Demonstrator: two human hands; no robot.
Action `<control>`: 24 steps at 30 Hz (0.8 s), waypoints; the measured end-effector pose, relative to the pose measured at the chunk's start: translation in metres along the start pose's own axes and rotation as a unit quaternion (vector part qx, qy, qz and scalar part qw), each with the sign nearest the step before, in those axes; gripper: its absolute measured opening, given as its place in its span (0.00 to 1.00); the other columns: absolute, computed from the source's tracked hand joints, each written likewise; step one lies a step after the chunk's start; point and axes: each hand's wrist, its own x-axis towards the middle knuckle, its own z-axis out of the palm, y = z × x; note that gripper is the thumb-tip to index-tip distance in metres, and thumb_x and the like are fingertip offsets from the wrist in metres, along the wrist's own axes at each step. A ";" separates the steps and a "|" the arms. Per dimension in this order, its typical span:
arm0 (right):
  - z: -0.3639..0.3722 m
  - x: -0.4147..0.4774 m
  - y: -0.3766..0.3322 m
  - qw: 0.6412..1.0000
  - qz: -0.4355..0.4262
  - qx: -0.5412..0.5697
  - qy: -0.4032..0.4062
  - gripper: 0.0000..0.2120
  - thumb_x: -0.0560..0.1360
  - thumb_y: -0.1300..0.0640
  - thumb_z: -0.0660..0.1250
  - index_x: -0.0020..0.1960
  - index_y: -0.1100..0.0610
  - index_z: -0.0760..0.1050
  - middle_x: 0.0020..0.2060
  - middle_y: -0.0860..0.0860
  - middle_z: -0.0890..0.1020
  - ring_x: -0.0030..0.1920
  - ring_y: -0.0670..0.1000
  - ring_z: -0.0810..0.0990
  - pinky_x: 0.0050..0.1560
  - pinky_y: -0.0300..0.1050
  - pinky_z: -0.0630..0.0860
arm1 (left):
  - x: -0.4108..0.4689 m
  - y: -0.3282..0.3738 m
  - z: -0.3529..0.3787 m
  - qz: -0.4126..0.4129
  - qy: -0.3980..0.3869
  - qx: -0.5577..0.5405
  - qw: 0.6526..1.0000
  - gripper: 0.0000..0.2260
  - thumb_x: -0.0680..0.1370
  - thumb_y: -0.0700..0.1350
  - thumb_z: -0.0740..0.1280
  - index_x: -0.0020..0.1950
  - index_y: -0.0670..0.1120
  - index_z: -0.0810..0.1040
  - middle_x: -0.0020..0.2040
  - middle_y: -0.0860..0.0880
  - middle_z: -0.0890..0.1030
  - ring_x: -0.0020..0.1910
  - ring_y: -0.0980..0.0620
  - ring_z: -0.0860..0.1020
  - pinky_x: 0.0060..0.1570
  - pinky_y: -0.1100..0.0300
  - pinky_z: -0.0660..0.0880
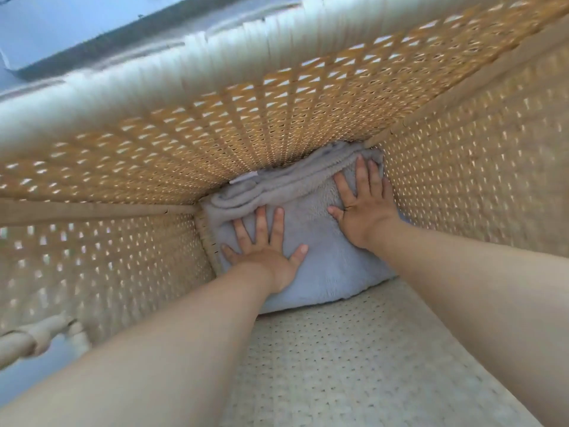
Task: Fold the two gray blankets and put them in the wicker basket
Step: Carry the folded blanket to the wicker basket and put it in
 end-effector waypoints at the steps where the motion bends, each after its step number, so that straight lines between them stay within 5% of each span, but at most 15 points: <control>1: -0.011 -0.009 -0.003 1.000 0.011 -0.017 -0.011 0.32 0.80 0.38 0.41 0.73 0.47 0.24 0.73 0.57 0.26 0.74 0.60 0.29 0.73 0.60 0.36 | -0.011 0.001 -0.007 0.000 -0.017 0.029 0.999 0.34 0.75 0.70 0.42 0.59 0.60 0.15 0.56 0.55 0.11 0.67 0.37 0.22 0.68 0.29 0.40; 5: -0.057 -0.074 -0.031 0.999 0.039 0.007 0.010 0.30 0.81 0.53 0.50 0.78 0.55 0.40 0.77 0.60 0.46 0.76 0.61 0.48 0.75 0.59 0.44 | -0.085 0.009 -0.036 -0.008 -0.060 0.199 0.978 0.31 0.80 0.57 0.53 0.78 0.53 0.40 0.78 0.46 0.37 0.76 0.37 0.47 0.69 0.36 0.57; 7: -0.077 -0.119 -0.047 0.994 0.045 0.096 0.000 0.26 0.77 0.58 0.56 0.74 0.59 0.56 0.71 0.60 0.64 0.71 0.60 0.62 0.72 0.56 0.55 | -0.133 0.017 -0.041 0.027 -0.061 0.188 0.980 0.23 0.80 0.48 0.57 0.74 0.46 0.62 0.74 0.43 0.63 0.70 0.41 0.66 0.64 0.46 0.67; 9: -0.094 -0.169 -0.057 0.973 0.045 0.217 -0.059 0.18 0.76 0.58 0.59 0.66 0.59 0.67 0.64 0.60 0.73 0.65 0.60 0.71 0.64 0.51 0.67 | -0.183 0.024 -0.042 0.061 -0.052 0.134 0.988 0.16 0.79 0.45 0.58 0.65 0.44 0.73 0.65 0.43 0.75 0.63 0.43 0.74 0.59 0.52 0.72; 12: -0.125 -0.251 -0.060 0.911 0.048 0.393 -0.115 0.13 0.77 0.57 0.57 0.58 0.58 0.75 0.57 0.59 0.79 0.58 0.59 0.76 0.54 0.46 0.72 | -0.260 0.029 -0.055 0.073 -0.028 0.059 0.995 0.14 0.79 0.43 0.56 0.59 0.44 0.77 0.60 0.44 0.79 0.59 0.43 0.77 0.54 0.55 0.73; 15: -0.168 -0.327 -0.045 0.883 0.053 0.457 -0.097 0.09 0.77 0.56 0.59 0.48 0.54 0.78 0.50 0.52 0.82 0.50 0.53 0.77 0.45 0.42 0.70 | -0.335 0.038 -0.084 0.055 0.019 0.005 0.998 0.14 0.80 0.45 0.56 0.54 0.42 0.79 0.55 0.42 0.81 0.56 0.43 0.78 0.45 0.59 0.70; 20: -0.314 -0.441 0.000 0.834 0.047 0.548 0.039 0.13 0.76 0.52 0.63 0.33 0.51 0.68 0.30 0.46 0.74 0.35 0.50 0.73 0.30 0.43 0.63 | -0.481 0.065 -0.162 0.115 0.146 0.011 0.983 0.13 0.80 0.48 0.57 0.49 0.43 0.77 0.53 0.42 0.80 0.53 0.43 0.77 0.45 0.58 0.69; 24: -0.441 -0.542 0.033 0.759 0.016 0.624 0.185 0.18 0.74 0.54 0.63 0.28 0.54 0.64 0.24 0.46 0.66 0.28 0.49 0.64 0.30 0.44 0.59 | -0.618 0.084 -0.219 0.165 0.299 -0.121 0.932 0.12 0.78 0.46 0.58 0.40 0.42 0.76 0.42 0.43 0.80 0.44 0.45 0.77 0.36 0.58 0.64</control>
